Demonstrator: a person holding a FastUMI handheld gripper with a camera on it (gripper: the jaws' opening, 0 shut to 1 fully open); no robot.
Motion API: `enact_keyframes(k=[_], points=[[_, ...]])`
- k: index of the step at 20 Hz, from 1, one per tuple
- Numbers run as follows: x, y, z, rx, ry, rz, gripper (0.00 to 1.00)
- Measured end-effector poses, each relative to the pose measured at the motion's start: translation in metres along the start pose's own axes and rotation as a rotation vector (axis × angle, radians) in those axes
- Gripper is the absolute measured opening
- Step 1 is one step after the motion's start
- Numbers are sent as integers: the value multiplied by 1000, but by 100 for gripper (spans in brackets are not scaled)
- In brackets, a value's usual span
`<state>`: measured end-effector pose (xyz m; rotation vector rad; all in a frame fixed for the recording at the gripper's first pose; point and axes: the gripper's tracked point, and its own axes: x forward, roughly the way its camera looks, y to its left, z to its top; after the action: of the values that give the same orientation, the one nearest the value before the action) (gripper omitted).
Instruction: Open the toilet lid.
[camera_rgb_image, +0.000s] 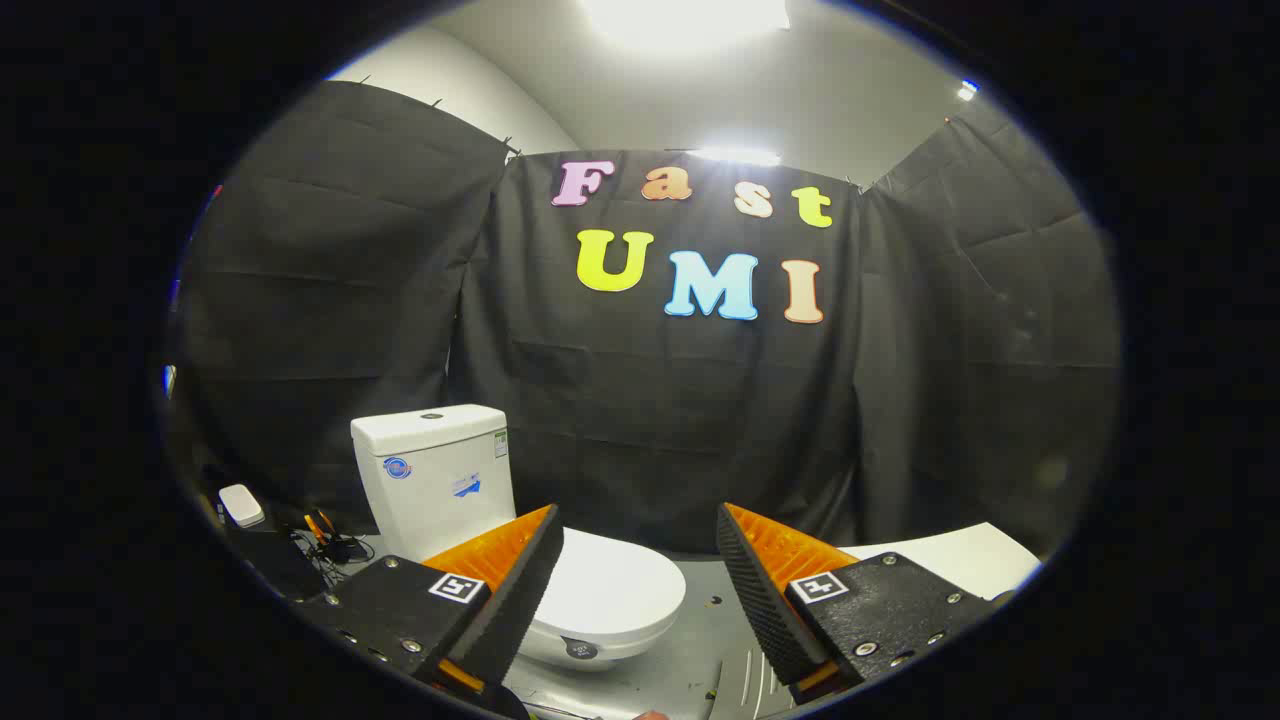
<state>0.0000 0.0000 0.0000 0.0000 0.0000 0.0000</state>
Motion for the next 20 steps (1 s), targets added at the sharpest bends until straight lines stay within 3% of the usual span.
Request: enact_keyframes(k=[10, 20], points=[[-6, 15, 27, 44, -97, 24, 95], [-7, -6, 15, 31, -81, -17, 95]])
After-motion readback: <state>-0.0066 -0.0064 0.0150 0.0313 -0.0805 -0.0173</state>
